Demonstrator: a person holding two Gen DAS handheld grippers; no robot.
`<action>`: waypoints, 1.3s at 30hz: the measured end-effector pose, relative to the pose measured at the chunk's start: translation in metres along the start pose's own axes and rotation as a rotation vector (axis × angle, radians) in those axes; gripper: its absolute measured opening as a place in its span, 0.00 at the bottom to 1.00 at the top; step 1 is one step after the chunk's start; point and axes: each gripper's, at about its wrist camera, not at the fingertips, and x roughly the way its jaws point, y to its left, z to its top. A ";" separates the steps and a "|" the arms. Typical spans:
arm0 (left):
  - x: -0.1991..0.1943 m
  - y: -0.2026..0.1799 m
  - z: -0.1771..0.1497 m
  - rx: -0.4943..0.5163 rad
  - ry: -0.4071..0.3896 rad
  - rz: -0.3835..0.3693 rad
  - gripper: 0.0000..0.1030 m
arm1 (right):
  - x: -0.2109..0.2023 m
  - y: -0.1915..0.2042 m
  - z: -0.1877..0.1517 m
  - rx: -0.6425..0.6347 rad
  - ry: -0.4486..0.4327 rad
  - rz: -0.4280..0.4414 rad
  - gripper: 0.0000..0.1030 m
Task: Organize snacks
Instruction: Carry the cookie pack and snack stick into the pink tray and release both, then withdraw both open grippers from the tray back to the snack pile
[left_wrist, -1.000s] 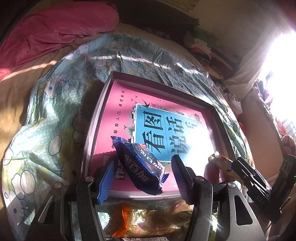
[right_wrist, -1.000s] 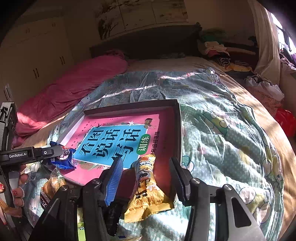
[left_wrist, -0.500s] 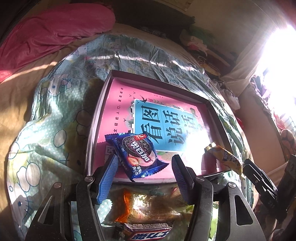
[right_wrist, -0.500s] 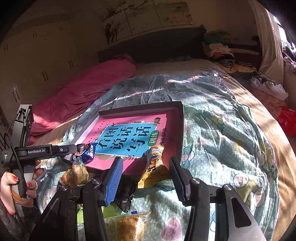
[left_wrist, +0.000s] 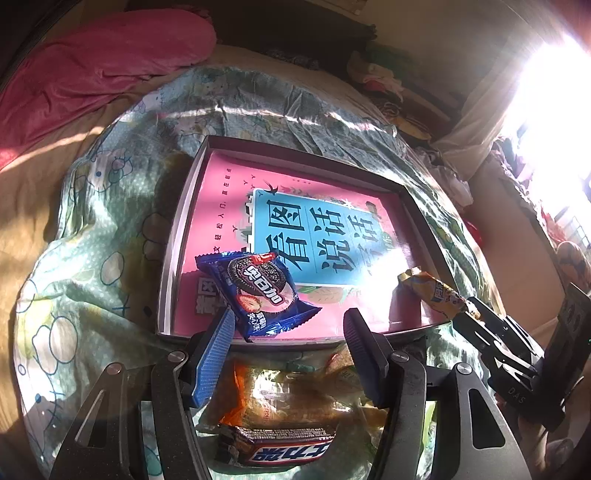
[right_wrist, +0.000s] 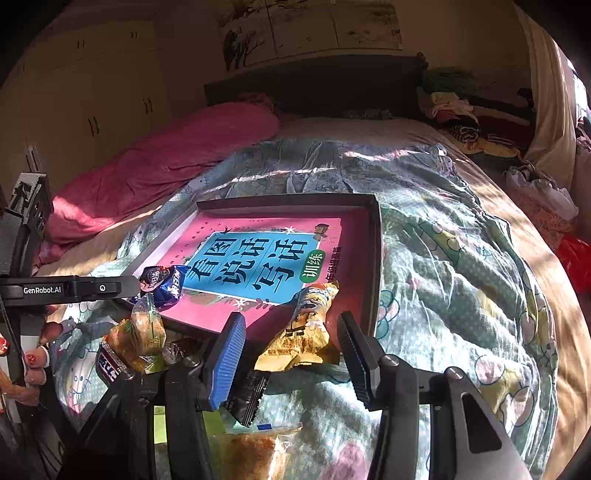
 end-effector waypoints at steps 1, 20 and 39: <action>-0.001 0.000 0.000 0.002 -0.002 0.001 0.62 | 0.002 -0.001 0.000 -0.004 0.003 -0.010 0.50; -0.018 0.004 0.004 0.005 -0.041 -0.007 0.69 | -0.010 -0.027 0.009 0.082 -0.072 -0.033 0.50; -0.039 0.004 -0.013 0.027 -0.054 0.024 0.71 | -0.044 -0.015 0.009 0.061 -0.173 -0.024 0.61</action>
